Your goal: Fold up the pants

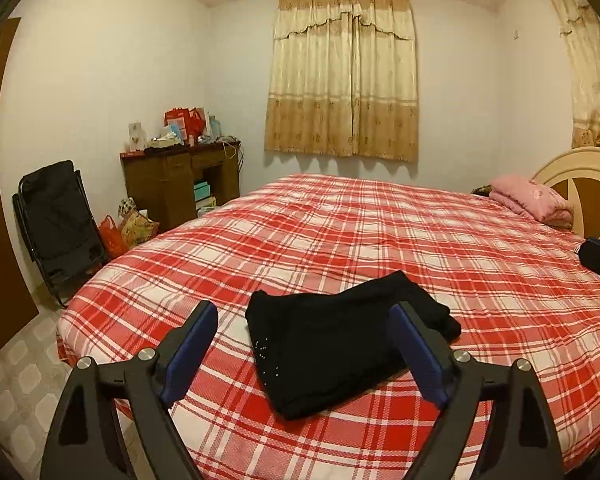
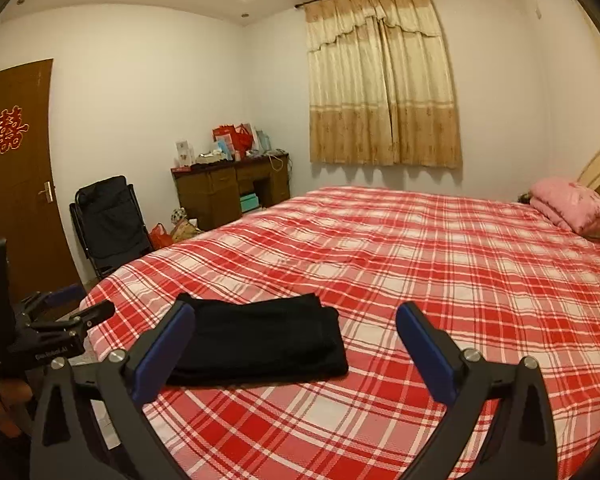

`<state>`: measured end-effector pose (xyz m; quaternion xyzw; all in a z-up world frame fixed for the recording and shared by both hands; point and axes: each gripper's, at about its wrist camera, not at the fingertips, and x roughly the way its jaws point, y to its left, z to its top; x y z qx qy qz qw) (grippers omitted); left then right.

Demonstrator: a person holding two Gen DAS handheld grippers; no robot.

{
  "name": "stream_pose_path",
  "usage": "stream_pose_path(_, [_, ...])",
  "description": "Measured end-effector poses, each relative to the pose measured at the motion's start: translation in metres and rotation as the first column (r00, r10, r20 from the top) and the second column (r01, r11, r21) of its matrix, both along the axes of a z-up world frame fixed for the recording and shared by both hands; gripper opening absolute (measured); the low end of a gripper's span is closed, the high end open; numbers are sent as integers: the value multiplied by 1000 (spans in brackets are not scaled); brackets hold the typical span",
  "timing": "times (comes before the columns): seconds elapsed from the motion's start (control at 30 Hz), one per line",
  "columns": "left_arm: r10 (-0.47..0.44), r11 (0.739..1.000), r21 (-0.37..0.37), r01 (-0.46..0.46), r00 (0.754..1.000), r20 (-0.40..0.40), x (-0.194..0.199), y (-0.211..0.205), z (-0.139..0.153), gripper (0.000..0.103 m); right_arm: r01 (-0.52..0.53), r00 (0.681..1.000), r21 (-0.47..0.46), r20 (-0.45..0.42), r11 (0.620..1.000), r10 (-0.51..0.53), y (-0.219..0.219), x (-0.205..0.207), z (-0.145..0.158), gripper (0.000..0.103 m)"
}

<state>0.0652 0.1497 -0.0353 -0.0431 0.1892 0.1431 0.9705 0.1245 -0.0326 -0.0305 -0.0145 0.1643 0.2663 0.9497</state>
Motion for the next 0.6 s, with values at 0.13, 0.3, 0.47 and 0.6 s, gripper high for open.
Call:
stream_pose_path(0.13, [6, 1000, 13, -6, 1000, 3, 0, -1, -1, 91, -2, 1000, -5, -3, 1000, 2, 1, -1, -1, 103])
stream_pose_path(0.3, [15, 1000, 20, -15, 1000, -10, 2, -2, -6, 91, -4, 1000, -9, 3, 1000, 4, 2, -2, -3, 103])
stream_pose_path(0.47, [14, 1000, 24, -14, 1000, -18, 1, -4, -7, 91, -9, 1000, -17, 8, 1000, 9, 4, -7, -1, 103])
stream_pose_path(0.6, [19, 1000, 24, -19, 1000, -12, 1, -4, -7, 91, -11, 1000, -15, 4, 1000, 11, 5, -8, -1, 103])
